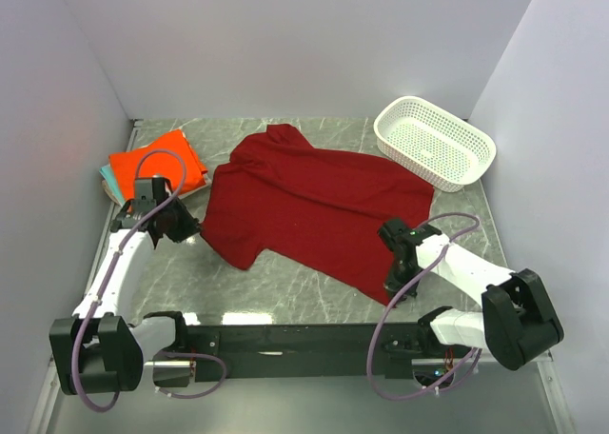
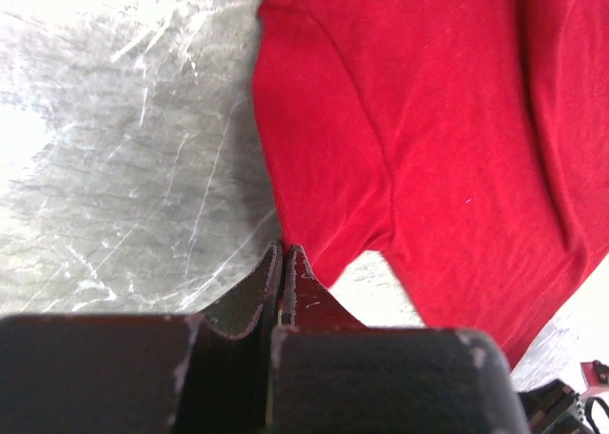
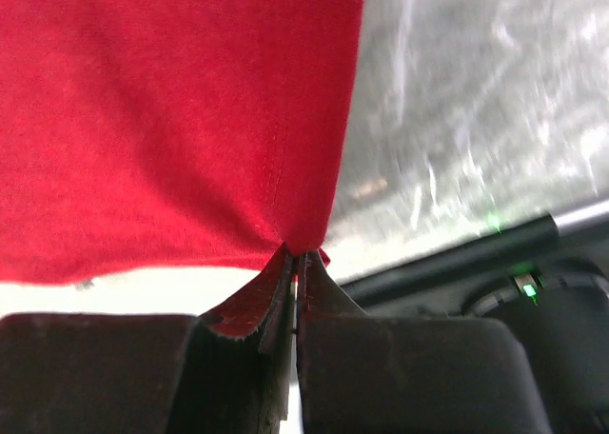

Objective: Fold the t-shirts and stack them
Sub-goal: Flatten the tshirt out, then fold the tshirt

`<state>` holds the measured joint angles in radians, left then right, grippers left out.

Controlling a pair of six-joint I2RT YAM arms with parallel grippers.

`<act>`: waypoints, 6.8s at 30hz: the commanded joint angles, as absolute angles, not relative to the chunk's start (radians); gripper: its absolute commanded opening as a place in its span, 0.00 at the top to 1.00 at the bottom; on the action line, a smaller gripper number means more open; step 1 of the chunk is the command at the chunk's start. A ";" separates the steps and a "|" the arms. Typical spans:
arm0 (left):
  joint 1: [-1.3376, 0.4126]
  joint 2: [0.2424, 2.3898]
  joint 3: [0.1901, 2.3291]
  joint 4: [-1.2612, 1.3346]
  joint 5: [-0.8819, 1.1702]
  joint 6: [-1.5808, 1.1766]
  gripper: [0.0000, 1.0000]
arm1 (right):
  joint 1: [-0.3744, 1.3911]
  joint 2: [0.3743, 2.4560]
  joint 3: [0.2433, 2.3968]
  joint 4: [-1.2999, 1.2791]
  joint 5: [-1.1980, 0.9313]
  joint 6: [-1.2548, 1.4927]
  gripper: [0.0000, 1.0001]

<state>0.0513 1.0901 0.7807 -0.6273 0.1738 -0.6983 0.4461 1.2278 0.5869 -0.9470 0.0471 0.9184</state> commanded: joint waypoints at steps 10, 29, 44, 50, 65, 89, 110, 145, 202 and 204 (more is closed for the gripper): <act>0.057 0.930 0.896 -0.863 0.075 -0.701 1.00 | 0.497 1.152 0.785 -1.281 0.006 0.834 1.00; 0.057 0.709 0.899 -1.143 -0.022 -0.661 1.00 | 0.670 1.028 0.716 -1.376 -0.100 0.940 1.00; 0.057 0.929 0.971 -0.879 0.118 -0.528 1.00 | 0.592 1.068 0.660 -1.151 -0.193 0.924 1.00; 0.055 1.047 1.003 -0.770 0.213 -0.497 1.00 | 0.387 1.081 0.678 -1.126 -0.169 0.812 1.00; 0.034 1.325 1.182 -0.571 0.340 -0.459 1.00 | 0.088 1.209 0.779 -1.066 -0.170 0.598 1.00; -0.038 1.695 1.485 -0.502 0.341 -0.460 1.00 | -0.127 1.391 0.884 -0.982 -0.176 0.489 1.00; -0.052 1.896 1.643 -0.502 0.330 -0.495 1.00 | -0.147 1.571 1.020 -0.945 -0.143 0.480 1.00; -0.138 1.787 1.175 -0.321 0.281 -0.580 0.25 | 0.250 1.608 1.101 -0.854 -0.166 0.571 0.39; -0.239 1.836 1.258 -0.393 0.239 -0.597 0.51 | 0.281 1.506 1.106 -0.890 -0.043 0.647 0.42; -0.244 1.847 1.270 -0.413 0.224 -0.597 0.54 | 0.293 1.502 1.091 -0.882 -0.046 0.652 0.42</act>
